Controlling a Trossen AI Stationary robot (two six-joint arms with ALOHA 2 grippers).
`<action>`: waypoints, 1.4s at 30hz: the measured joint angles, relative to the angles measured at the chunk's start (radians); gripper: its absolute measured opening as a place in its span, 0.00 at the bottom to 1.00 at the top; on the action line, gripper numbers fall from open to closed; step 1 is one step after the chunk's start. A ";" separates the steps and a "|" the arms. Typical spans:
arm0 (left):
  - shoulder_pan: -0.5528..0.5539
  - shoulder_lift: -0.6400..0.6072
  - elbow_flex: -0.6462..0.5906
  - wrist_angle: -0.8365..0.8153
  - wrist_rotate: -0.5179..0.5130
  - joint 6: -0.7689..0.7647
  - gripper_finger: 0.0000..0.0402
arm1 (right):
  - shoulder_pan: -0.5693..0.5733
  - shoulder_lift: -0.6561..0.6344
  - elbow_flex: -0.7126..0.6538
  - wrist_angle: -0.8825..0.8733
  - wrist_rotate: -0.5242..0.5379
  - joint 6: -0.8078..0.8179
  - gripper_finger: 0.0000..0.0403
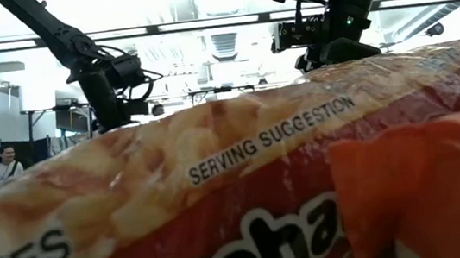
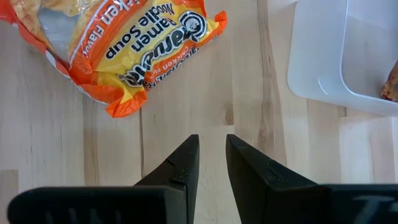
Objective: Sort Maruchan noodles
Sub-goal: Put the middle blue noodle pack into the yellow bin
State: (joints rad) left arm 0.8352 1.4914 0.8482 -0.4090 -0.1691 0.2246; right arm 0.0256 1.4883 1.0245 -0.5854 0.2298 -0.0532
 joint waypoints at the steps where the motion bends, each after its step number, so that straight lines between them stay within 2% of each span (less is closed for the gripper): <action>1: 0.000 0.000 0.000 0.002 -0.022 0.002 0.29 | 0.000 0.000 0.000 0.000 0.000 0.000 0.17; 5: 0.000 -0.004 0.020 0.001 -0.169 0.002 0.38 | 0.000 0.000 0.000 0.000 0.000 0.000 0.17; 7: 0.001 -0.015 0.032 0.005 -0.189 -0.004 0.41 | 0.000 0.000 0.000 0.000 0.000 0.000 0.17; 14: -0.001 -0.075 0.061 -0.010 -0.121 -0.026 0.46 | 0.000 0.000 0.000 0.000 0.000 0.000 0.17; 20: -0.004 -0.160 0.063 -0.167 0.126 -0.090 0.46 | 0.000 0.000 0.000 0.000 0.000 0.000 0.17; 27: -0.003 -0.174 0.011 -0.199 0.127 -0.177 0.46 | 0.000 0.000 0.000 0.000 0.000 0.000 0.17; 33: -0.004 -0.129 -0.016 -0.189 0.121 -0.200 0.46 | 0.000 0.000 0.000 0.000 0.000 0.000 0.17; 37: -0.005 -0.095 -0.012 -0.155 0.060 -0.200 0.46 | 0.000 0.000 0.000 0.000 0.000 0.000 0.17; 42: -0.006 -0.033 -0.003 -0.148 0.052 -0.189 0.46 | 0.000 0.000 0.000 0.000 0.000 0.000 0.17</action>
State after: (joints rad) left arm 0.8291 1.4579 0.8451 -0.5569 -0.1168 0.0360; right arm 0.0257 1.4883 1.0245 -0.5850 0.2295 -0.0535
